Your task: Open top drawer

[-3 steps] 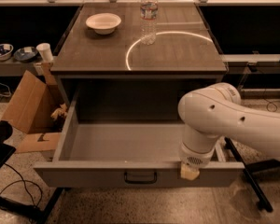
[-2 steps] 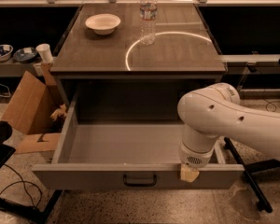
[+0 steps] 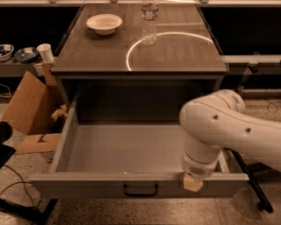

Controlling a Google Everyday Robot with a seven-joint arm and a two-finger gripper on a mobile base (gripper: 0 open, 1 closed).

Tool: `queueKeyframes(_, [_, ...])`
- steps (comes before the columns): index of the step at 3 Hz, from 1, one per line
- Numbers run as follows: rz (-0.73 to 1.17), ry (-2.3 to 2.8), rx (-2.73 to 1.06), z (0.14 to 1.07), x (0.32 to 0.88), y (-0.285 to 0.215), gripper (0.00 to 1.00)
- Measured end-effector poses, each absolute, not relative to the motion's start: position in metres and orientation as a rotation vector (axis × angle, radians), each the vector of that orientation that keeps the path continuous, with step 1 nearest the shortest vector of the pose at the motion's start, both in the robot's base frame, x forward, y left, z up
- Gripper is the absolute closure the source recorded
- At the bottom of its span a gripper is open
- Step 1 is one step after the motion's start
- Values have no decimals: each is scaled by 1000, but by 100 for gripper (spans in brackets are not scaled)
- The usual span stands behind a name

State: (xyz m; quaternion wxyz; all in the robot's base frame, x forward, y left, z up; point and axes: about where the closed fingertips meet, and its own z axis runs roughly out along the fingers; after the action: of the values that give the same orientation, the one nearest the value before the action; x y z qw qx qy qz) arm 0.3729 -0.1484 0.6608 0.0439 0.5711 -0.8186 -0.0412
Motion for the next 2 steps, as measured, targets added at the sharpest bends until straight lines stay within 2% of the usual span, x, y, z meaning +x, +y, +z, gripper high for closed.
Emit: queueKeyframes(2, [-134,-2511,1655,667,341,-147,100])
